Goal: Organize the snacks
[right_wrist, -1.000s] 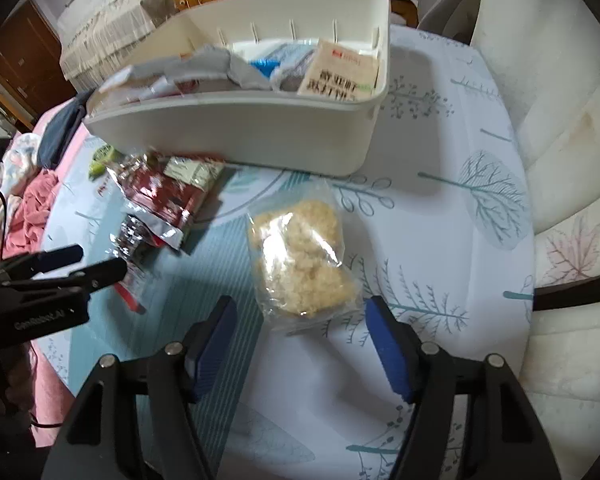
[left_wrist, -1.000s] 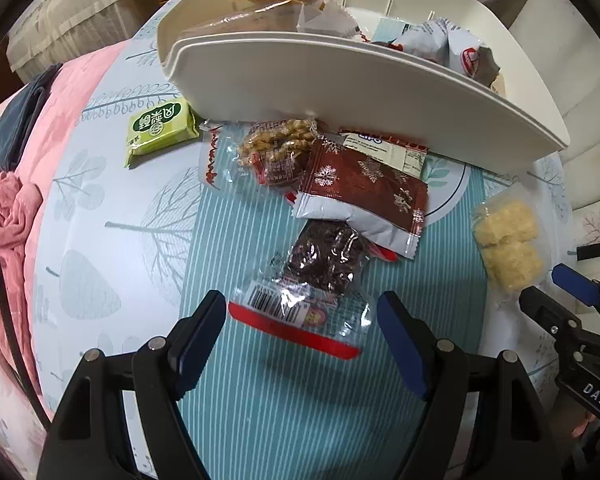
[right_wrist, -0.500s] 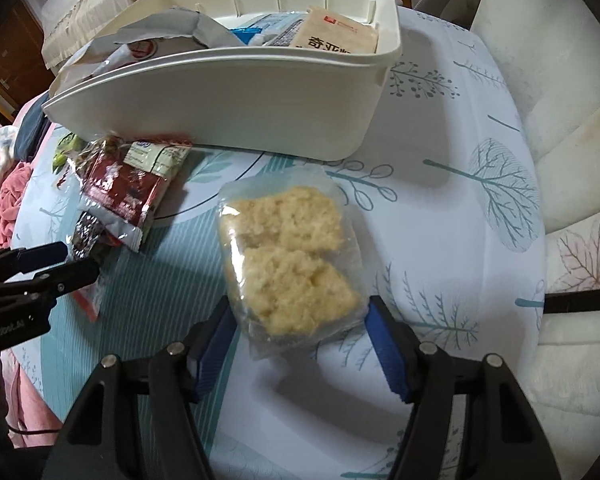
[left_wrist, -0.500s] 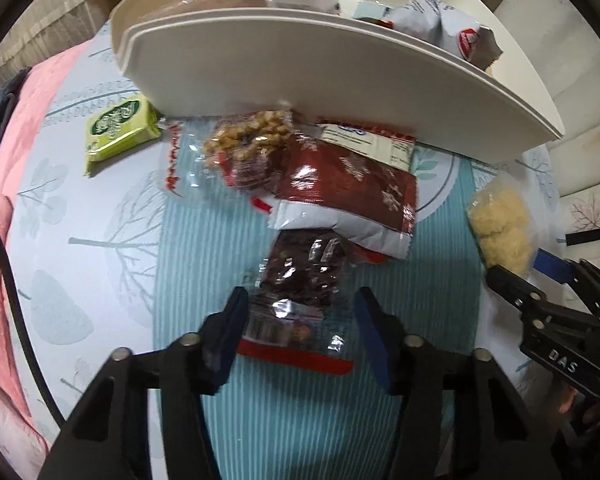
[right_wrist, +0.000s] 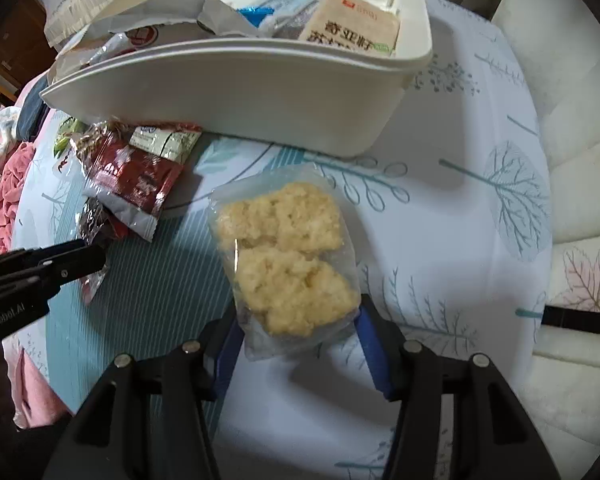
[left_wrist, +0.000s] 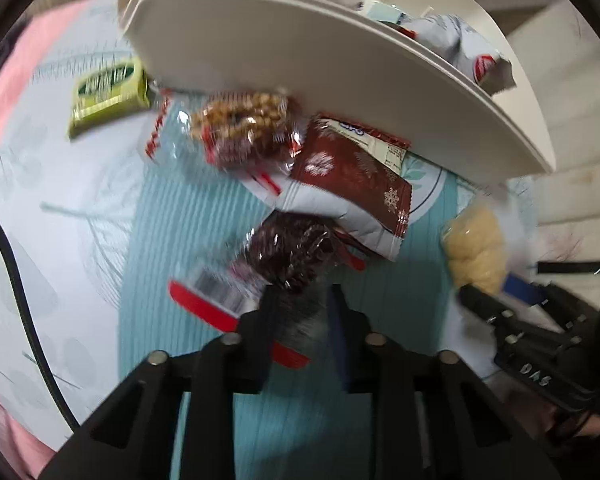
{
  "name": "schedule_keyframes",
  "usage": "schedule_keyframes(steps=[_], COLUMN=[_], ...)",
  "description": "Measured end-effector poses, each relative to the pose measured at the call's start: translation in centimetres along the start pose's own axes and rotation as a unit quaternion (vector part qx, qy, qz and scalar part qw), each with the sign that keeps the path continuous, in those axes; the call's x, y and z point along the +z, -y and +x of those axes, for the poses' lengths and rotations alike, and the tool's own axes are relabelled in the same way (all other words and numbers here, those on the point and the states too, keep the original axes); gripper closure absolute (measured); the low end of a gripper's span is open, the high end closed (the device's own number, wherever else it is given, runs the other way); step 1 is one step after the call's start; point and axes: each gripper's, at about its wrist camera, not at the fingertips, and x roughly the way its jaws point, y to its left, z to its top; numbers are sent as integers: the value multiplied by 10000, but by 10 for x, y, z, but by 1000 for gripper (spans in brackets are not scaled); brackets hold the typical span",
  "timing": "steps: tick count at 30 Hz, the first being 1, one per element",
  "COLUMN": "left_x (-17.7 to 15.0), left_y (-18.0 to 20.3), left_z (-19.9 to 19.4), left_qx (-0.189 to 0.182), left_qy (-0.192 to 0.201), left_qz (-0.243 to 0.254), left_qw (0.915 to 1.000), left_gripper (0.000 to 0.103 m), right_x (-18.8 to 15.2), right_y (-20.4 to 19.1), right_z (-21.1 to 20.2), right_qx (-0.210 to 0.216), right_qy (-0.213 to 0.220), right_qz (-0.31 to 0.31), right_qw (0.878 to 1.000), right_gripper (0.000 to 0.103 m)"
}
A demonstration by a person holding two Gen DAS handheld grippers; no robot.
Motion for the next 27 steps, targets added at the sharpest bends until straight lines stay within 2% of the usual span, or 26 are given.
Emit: schedule_keyframes(steps=[2, 5, 10, 14, 20, 27], left_x=[-1, -7, -12, -14, -19, -33], left_y=[-1, 6, 8, 9, 7, 12], left_z=[-1, -5, -8, -20, -53, -121], left_qx=[-108, 207, 340, 217, -92, -343], left_qy=[-70, -83, -36, 271, 665, 1360], left_qz=[15, 194, 10, -289, -562, -862], left_qw=[9999, 9996, 9994, 9990, 9962, 9864], left_gripper=[93, 97, 98, 99, 100, 100], right_x=[1, 0, -12, -23, -35, -26], right_y=[0, 2, 15, 22, 23, 3], right_z=[0, 1, -6, -13, -37, -78], right_qx=[47, 160, 522, 687, 964, 1289], right_qy=[-33, -27, -20, 2, 281, 718], right_qz=[-2, 49, 189, 149, -30, -590], right_qw=[10000, 9999, 9985, 9975, 9949, 9873], right_gripper=[49, 49, 49, 49, 49, 49])
